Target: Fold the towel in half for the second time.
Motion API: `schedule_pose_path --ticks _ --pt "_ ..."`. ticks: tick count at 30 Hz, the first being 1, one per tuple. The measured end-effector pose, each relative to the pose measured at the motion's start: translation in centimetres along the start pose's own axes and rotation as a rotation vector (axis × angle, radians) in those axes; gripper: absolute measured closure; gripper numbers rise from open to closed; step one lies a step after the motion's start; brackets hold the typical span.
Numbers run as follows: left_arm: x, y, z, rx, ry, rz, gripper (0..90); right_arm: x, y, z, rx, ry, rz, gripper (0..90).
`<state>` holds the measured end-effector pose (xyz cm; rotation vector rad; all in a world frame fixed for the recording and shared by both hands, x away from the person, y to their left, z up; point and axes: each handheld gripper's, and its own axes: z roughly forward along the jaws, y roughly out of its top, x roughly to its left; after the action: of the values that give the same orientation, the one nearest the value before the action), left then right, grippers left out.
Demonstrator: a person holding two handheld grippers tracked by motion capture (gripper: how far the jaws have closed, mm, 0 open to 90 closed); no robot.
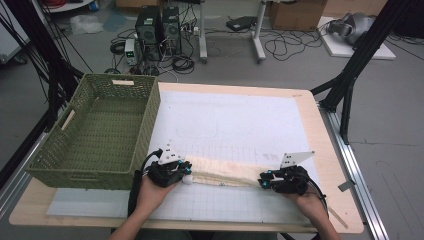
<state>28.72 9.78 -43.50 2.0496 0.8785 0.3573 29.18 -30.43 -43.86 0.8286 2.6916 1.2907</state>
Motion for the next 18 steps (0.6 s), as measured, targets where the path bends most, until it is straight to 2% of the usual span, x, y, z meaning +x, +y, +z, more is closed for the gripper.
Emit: schedule_pose_path --ticks 4,7,10,12,15,18 --pt "0.0 -0.8 0.2 0.036 -0.017 -0.001 82.0 -0.1 -0.4 -0.1 0.015 -0.018 -0.004 70.5" --pt "-0.1 -1.0 0.1 0.029 -0.021 -0.001 81.4 0.0 -0.6 -0.2 0.016 -0.029 -0.011 70.1" --pt "0.0 -0.7 -0.2 0.015 -0.029 -0.009 77.2 0.1 -0.5 -0.3 0.019 -0.037 -0.018 68.1" --pt "0.0 -0.5 -0.6 -0.013 -0.037 -0.005 75.0 0.3 -0.2 -0.7 -0.010 -0.042 -0.023 67.4" --pt "0.0 -0.3 -0.9 -0.021 -0.044 0.001 73.2 0.6 0.1 -1.2 -0.052 -0.031 -0.034 66.1" --pt "0.1 -0.3 -0.8 -0.006 -0.051 0.004 69.2 1.1 0.3 -1.1 -0.050 -0.015 -0.049 63.1"
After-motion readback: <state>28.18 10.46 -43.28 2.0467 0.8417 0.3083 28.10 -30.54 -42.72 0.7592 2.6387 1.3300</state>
